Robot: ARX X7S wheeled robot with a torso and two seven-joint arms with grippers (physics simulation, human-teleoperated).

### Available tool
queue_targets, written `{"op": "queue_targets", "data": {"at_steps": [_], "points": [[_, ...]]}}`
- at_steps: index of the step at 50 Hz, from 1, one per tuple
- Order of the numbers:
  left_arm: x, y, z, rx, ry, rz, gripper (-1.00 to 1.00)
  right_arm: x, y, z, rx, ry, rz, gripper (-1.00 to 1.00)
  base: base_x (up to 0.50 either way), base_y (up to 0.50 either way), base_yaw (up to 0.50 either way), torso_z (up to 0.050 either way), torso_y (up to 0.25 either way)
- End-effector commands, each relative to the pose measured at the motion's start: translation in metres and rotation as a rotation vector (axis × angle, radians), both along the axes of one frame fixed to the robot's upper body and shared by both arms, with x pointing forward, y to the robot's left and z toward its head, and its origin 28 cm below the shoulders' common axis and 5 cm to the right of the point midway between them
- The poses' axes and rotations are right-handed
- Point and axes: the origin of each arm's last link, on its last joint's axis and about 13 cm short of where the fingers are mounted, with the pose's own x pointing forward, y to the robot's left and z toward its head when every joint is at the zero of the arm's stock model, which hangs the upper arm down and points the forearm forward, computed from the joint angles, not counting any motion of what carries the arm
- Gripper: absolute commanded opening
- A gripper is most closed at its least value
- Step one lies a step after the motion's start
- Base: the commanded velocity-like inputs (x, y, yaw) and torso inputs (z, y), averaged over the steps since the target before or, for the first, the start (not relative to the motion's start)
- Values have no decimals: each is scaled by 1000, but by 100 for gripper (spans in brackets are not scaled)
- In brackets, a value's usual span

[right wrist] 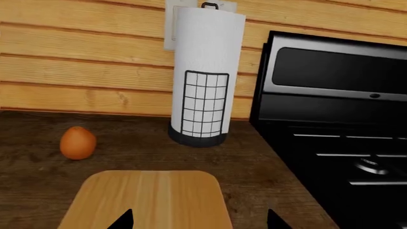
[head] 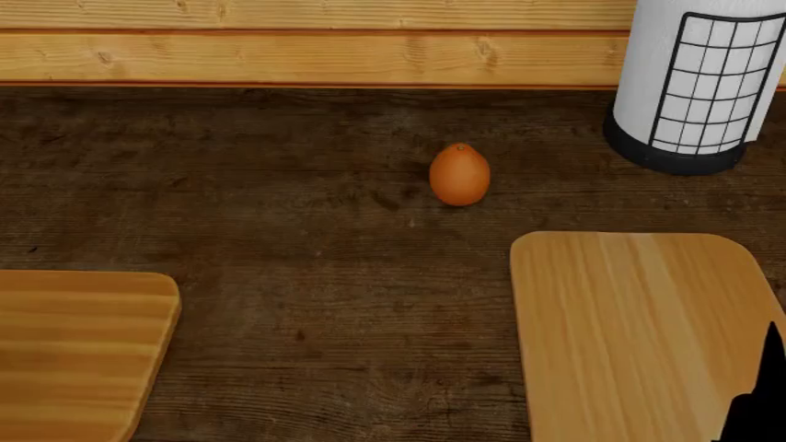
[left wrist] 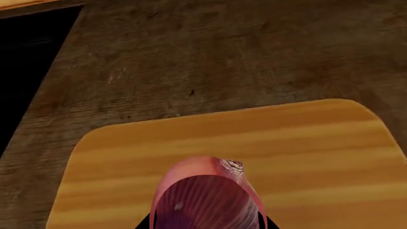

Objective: Place the onion and the orange on separate cutting boards.

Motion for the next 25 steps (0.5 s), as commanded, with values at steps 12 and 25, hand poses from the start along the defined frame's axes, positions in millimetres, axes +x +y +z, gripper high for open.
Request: {"op": "queue_targets", "data": {"at_steps": [12,25], "points": [[0,-7,7,24,-2,-51,100,-3,-4,-9,2,15,-17,100,0,0,0,0,1],[-16,-13,30,2,-60,-65,100,-3,-2,-10,-7,16,-15,100,0,0,0,0,0]]}}
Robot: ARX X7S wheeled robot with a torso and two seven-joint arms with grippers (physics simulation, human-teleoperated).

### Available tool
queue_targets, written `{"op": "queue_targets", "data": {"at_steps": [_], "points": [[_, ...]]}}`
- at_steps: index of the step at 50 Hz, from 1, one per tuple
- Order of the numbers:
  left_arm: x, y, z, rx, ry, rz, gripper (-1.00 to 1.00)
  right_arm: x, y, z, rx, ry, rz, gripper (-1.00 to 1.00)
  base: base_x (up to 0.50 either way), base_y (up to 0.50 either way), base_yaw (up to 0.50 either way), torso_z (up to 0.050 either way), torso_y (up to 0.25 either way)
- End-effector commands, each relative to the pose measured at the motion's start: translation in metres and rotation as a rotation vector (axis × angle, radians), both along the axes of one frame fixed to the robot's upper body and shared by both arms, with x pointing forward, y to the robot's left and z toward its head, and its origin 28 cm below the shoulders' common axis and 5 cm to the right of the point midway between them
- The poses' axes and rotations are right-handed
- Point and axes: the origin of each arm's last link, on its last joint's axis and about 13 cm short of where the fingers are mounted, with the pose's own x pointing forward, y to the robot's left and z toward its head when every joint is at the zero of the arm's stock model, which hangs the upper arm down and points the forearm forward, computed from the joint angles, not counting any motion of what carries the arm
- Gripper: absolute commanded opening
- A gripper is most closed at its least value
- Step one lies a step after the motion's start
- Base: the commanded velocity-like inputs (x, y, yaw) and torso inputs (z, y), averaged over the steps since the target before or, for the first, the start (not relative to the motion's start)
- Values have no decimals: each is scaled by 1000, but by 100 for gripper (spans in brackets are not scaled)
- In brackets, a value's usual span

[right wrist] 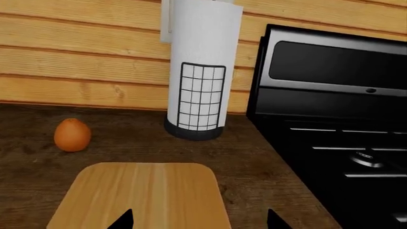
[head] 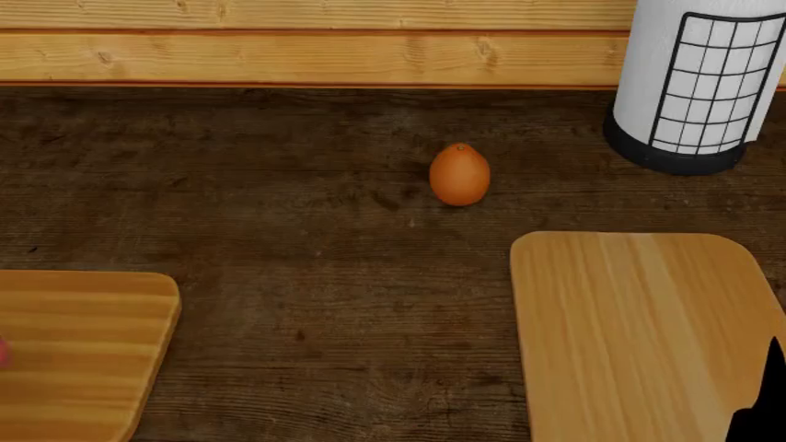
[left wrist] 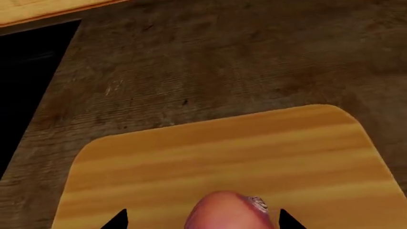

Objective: Place the onion and the orange on separate cutting boards.

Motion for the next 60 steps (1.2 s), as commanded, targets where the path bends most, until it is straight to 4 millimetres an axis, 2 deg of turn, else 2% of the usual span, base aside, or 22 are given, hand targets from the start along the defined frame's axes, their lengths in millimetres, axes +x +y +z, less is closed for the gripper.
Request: {"op": "queue_targets", "data": {"at_steps": [1,12,18,21,27,33,40,44,50,52,60], "points": [[-16,-8,25,-25,-60,-43,100,-1,-1,-2,0,0,-3,100,0,0,0,0,0],[-48,-11,62,-42,-178,-67,100,1,0,0,-2,-4,2,100,0,0,0,0,0],[-60,-7,84,-89,-320,-14,100,11,7,20,7,-21,43,100,0,0,0,0,0],[-61,-6,93,-128,-402,-5,100,19,13,40,-10,-17,92,100,0,0,0,0,0],[-58,-7,90,-168,-468,3,100,28,25,73,-25,-32,148,100,0,0,0,0,0],[-54,-5,99,-191,-543,36,100,43,30,85,-28,3,155,100,0,0,0,0,0],[-48,-4,95,-187,-538,60,100,56,36,96,17,81,158,100,0,0,0,0,0],[-45,-1,93,-133,-586,120,100,58,37,93,-7,99,165,100,0,0,0,0,0],[-46,-1,88,-248,-526,139,100,64,41,89,-15,135,166,100,0,0,0,0,0],[-46,0,88,-194,-545,129,100,64,42,88,-29,134,172,100,0,0,0,0,0],[-45,2,86,-166,-544,130,100,66,42,78,-31,137,159,100,320,85,0,0,0]]}}
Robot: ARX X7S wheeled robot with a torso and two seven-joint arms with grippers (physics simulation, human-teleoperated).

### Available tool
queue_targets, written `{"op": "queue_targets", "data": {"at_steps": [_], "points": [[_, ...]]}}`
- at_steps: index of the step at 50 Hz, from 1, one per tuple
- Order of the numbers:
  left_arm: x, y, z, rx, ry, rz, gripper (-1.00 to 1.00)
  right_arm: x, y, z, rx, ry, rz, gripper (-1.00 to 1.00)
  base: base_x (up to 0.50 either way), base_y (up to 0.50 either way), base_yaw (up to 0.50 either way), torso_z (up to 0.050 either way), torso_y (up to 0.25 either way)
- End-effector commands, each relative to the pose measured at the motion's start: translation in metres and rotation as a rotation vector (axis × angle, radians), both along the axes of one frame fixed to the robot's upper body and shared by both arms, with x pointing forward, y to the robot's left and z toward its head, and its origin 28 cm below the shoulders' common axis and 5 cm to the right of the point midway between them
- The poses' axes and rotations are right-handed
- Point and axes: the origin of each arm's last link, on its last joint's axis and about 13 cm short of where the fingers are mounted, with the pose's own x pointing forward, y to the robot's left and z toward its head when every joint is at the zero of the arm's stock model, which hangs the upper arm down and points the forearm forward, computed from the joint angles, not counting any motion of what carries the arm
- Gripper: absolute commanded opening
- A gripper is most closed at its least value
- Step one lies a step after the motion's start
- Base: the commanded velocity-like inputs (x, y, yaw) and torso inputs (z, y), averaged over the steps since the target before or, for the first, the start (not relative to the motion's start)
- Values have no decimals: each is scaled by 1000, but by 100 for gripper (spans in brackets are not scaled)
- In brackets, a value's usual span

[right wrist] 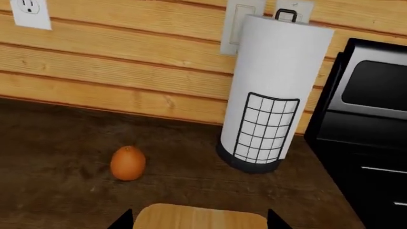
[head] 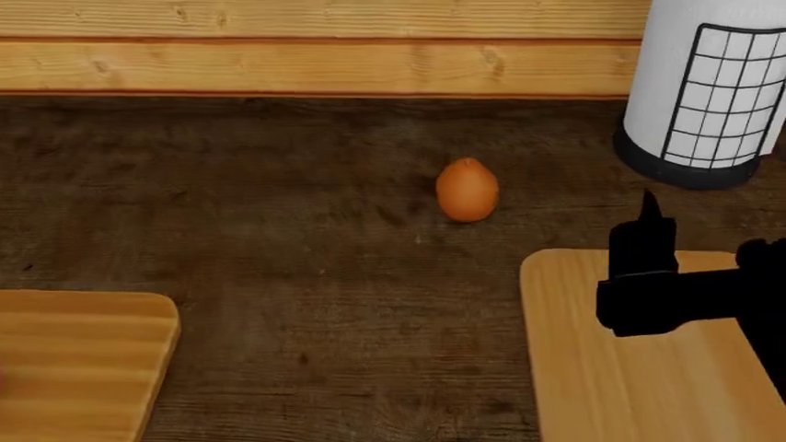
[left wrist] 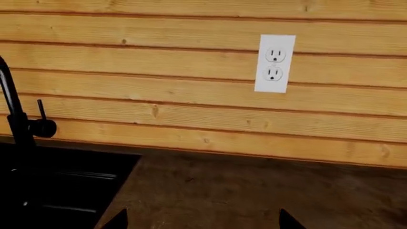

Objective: Place the onion and the orange on separate cutting boards.

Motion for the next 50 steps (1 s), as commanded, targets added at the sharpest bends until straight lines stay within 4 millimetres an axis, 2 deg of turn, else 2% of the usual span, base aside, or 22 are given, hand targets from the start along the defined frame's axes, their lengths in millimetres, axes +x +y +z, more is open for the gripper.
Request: {"op": "queue_targets", "data": {"at_steps": [1,8,15,22,29,36,40,45,50], "points": [[1,1,-4,12,-2,-1,100,6,4,-8,-21,19,6,100,500,152,0,0,0],[3,3,-8,15,10,20,100,4,7,-19,-9,58,24,100,500,167,0,0,0],[3,4,-9,28,10,14,100,4,6,-21,-38,51,-7,100,474,208,0,0,1],[4,2,-11,29,18,9,100,7,10,-28,-4,96,15,100,146,12,0,0,2],[3,0,-11,38,22,-1,100,23,19,-32,-26,146,54,100,0,0,0,0,0],[4,1,-15,37,27,-2,100,49,28,-29,-34,145,75,100,0,0,0,0,0],[2,0,-26,33,52,-3,100,68,31,-24,-25,144,84,100,0,0,0,0,0],[3,2,-22,37,44,3,100,81,39,-20,-27,145,108,100,0,0,0,0,0],[2,0,-22,38,38,0,100,92,44,-25,-31,180,127,100,0,0,0,0,0]]}}
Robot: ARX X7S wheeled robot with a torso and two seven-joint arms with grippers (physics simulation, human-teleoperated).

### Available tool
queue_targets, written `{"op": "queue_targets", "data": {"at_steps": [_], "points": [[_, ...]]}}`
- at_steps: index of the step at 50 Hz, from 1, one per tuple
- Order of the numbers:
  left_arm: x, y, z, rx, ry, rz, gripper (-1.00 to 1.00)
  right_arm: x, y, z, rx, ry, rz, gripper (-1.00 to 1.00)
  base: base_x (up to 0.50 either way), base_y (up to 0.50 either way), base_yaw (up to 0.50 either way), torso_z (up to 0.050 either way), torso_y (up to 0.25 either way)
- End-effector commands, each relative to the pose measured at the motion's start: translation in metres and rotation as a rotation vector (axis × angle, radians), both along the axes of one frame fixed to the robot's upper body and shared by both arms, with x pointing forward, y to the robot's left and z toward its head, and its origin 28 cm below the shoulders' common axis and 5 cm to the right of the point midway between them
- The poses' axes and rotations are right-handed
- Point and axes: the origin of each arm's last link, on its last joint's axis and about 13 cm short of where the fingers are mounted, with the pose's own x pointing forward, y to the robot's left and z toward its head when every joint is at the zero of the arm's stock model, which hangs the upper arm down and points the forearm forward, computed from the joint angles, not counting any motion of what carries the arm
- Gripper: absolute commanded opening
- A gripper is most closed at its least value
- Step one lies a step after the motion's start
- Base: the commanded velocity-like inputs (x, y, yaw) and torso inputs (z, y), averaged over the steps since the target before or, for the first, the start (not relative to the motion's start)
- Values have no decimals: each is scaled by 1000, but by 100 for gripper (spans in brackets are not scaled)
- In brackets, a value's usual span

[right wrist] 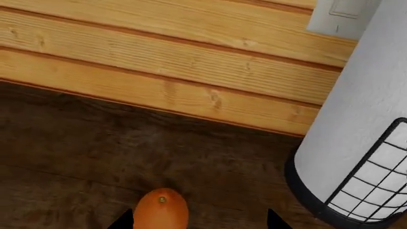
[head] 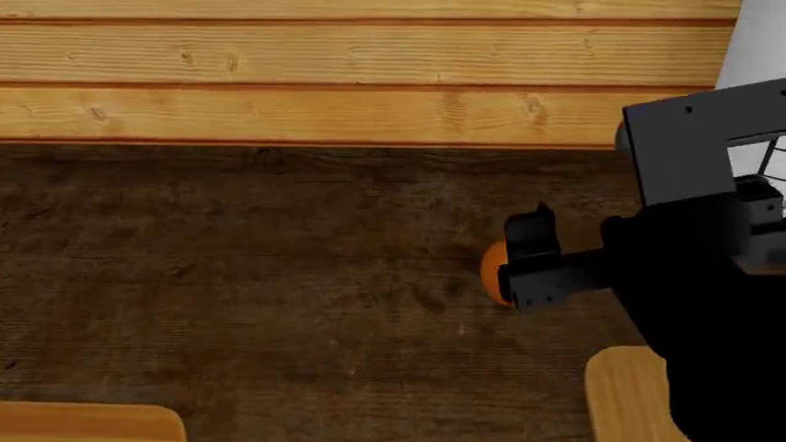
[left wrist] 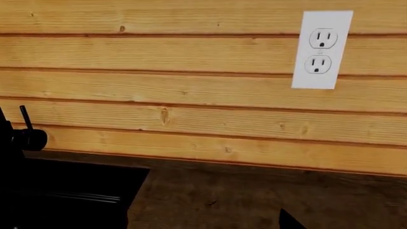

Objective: Place the onion and the orange on separate cutting boards.

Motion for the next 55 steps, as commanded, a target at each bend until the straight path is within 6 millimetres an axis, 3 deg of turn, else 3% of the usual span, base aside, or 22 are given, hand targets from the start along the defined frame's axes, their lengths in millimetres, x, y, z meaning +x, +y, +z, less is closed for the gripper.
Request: {"op": "queue_targets", "data": {"at_steps": [1,13,22,55], "points": [[-1,-3,-4,18,-9,-23,100,30,15,-2,-16,40,50,100,0,0,0,0,0],[0,-1,-3,-10,-1,-22,100,58,19,-13,-25,99,42,100,0,0,0,0,0],[-1,-1,-2,-6,-5,-25,100,71,25,-36,-38,173,65,100,0,0,0,0,0],[-2,-2,1,12,3,-21,100,93,28,-89,2,267,77,100,0,0,0,0,0]]}}
